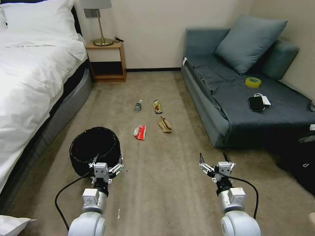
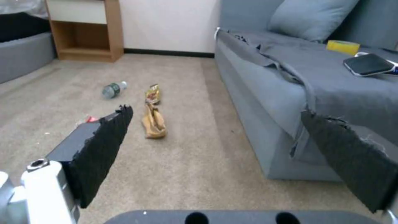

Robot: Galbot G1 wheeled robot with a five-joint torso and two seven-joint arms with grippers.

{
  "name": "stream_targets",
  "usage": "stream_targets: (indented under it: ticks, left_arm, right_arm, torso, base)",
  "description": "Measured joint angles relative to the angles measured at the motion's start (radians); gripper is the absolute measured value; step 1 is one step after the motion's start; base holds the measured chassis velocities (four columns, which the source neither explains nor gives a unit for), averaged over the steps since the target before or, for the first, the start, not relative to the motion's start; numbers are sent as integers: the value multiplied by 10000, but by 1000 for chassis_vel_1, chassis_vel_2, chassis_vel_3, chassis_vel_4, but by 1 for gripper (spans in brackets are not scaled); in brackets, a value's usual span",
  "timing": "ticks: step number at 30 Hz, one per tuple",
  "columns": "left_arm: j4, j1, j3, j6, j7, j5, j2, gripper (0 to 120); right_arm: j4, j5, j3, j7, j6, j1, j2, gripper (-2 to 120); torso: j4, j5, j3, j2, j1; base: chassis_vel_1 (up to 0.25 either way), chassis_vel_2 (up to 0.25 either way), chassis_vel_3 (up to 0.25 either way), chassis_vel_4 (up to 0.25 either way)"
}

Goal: Pick up the trash bin, then pick up the garbage on the floor and place it into the trash bin.

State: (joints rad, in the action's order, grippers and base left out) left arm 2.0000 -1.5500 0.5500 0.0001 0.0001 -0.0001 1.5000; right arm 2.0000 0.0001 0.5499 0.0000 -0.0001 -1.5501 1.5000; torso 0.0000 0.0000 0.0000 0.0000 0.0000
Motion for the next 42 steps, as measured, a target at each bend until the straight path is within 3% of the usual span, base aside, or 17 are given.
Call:
stream_targets:
  ticks: [11, 15, 18, 19, 21, 23, 28, 29, 31, 33, 35, 42]
  left_arm:
    - [4, 0, 0, 7, -5, 0, 2, 100]
    - [349, -34, -12, 337, -200, -21, 121, 100]
    - [1678, -146, -129, 1547, -919, -114, 594, 100]
    - [1678, -146, -129, 1547, -919, -114, 594, 100]
    - [2550, -220, -203, 2324, -1382, -173, 896, 100]
    - [2754, -230, -117, 2553, -1434, -352, 901, 100]
    - [2784, -35, 953, 3302, -1699, -1178, 420, 100]
    - [2784, -35, 953, 3302, -1699, -1178, 420, 100]
    - [2495, 182, 1509, 3726, -1862, -1624, 240, 100]
    - [2398, 279, 1686, 3892, -1934, -1826, 174, 100]
    - [1948, 689, 2246, 4573, -2239, -2565, -69, 100]
    - [1028, 1593, 2838, 5529, -2834, -3644, -566, 100]
  right_arm:
    - [1, 0, 0, 0, -3, 0, 0, 100]
    - [283, 75, 30, 51, -133, -17, 72, 100]
    - [1470, 423, 193, 342, -654, -93, 386, 100]
    - [1470, 423, 193, 342, -654, -93, 386, 100]
    - [2344, 685, 313, 564, -1041, -148, 618, 100]
    - [2709, 795, 359, 650, -1205, -177, 716, 100]
    - [3386, 1265, 530, 769, -1568, -73, 848, 100]
    - [3386, 1265, 530, 769, -1568, -73, 848, 100]
    - [3317, 1297, 541, 766, -1570, -49, 832, 100]
    - [3296, 1302, 541, 763, -1571, -36, 828, 100]
    - [3237, 1314, 544, 745, -1583, 23, 812, 100]
    - [3147, 1316, 539, 712, -1621, 101, 790, 100]
  torso:
    - [0, 0, 0, 0, 0]
    - [0, 0, 1, -1, 0]
    - [0, 1, 0, 0, 0]
    - [0, 1, 0, 0, 0]
    - [1, 1, 0, 0, 0]
    - [0, 0, 0, 0, 0]
    - [1, 2, 0, 1, 0]
    - [1, 2, 0, 1, 0]
    - [1, -1, 0, 1, 0]
    - [1, 0, 0, 0, 0]
    - [1, -3, 0, 0, 0]
    - [1, -2, 0, 1, 0]
  base:
    - [0, 0, 0, 0]
    - [0, 0, 0, 0]
    - [0, 0, 0, 0]
    - [0, 0, 0, 0]
    - [0, 0, 0, 0]
    - [0, 0, 0, 0]
    - [0, 0, 0, 0]
    - [0, 0, 0, 0]
    - [0, 0, 0, 0]
    - [0, 0, 0, 0]
    - [0, 0, 0, 0]
    - [0, 0, 0, 0]
